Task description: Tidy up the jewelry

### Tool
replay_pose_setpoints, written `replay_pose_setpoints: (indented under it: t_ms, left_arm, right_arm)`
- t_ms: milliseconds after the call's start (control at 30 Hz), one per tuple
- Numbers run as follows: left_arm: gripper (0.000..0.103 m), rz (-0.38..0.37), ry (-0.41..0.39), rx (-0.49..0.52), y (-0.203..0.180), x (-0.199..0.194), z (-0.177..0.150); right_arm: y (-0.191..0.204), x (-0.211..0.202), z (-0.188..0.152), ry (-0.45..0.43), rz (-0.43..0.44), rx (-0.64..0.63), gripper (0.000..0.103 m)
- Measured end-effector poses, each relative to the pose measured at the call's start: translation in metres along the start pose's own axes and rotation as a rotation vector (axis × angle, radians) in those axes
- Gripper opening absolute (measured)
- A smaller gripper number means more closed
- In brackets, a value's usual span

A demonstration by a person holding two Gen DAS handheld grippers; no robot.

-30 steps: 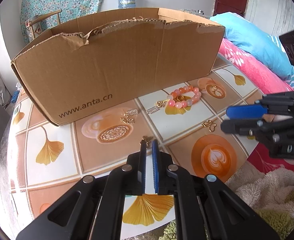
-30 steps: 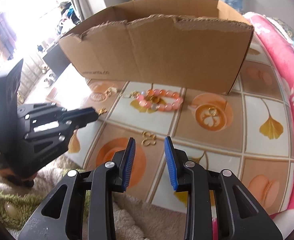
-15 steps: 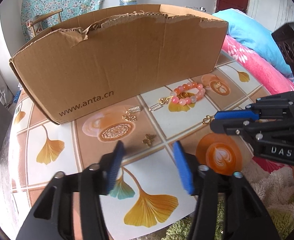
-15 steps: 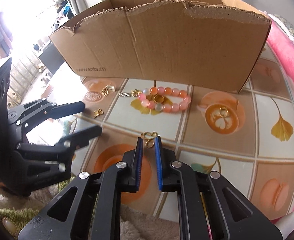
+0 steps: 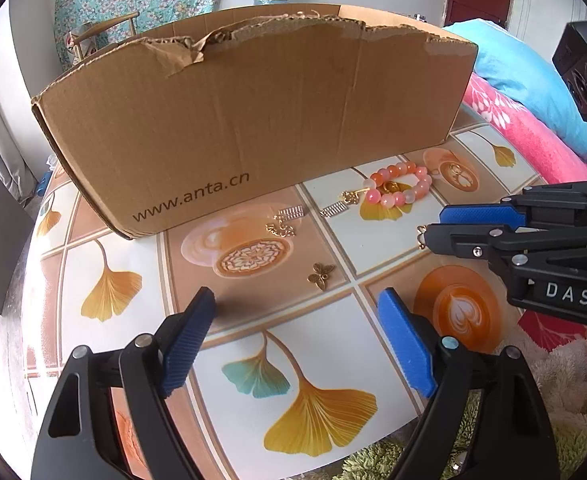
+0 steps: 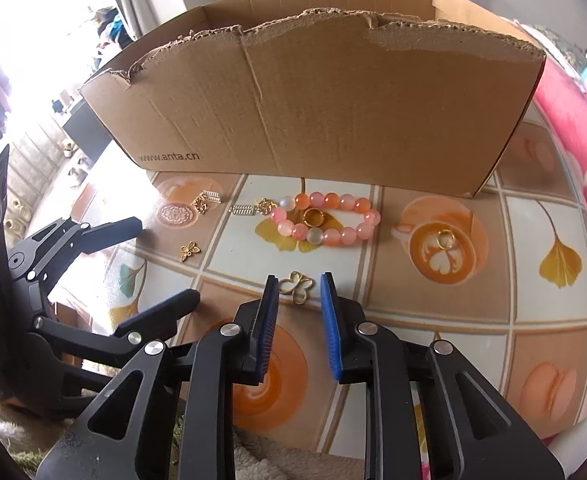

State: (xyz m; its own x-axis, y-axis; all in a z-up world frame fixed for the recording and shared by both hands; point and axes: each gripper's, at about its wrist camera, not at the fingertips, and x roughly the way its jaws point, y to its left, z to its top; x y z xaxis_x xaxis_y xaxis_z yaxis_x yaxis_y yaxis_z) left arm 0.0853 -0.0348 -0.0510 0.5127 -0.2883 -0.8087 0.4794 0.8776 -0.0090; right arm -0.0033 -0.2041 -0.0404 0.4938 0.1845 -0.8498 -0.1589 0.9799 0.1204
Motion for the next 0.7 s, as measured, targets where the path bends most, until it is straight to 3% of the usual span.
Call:
replay_pose_setpoints:
  t_ms: [200,400,567,700]
  left_arm:
    - [0.088,-0.002,-0.001,0.004,-0.001,0.001,-0.001]
    - [0.096,-0.004,-0.001,0.004,0.000,0.002,-0.002]
    - [0.097,-0.006,0.000,0.012,0.001,0.003,-0.003]
    - [0.097,-0.009,-0.001,0.014,0.002,0.003,-0.003]
  right_arm:
    - [0.021,0.016,0.011,-0.015,-0.053,-0.034,0.023]
    - [0.043,0.030,0.011,-0.029,-0.103,-0.173,0.023]
    - [0.037,0.030,0.002,-0.034,-0.111,-0.235,0.025]
    - [0.031,0.029,0.002,-0.019,-0.096,-0.201,0.026]
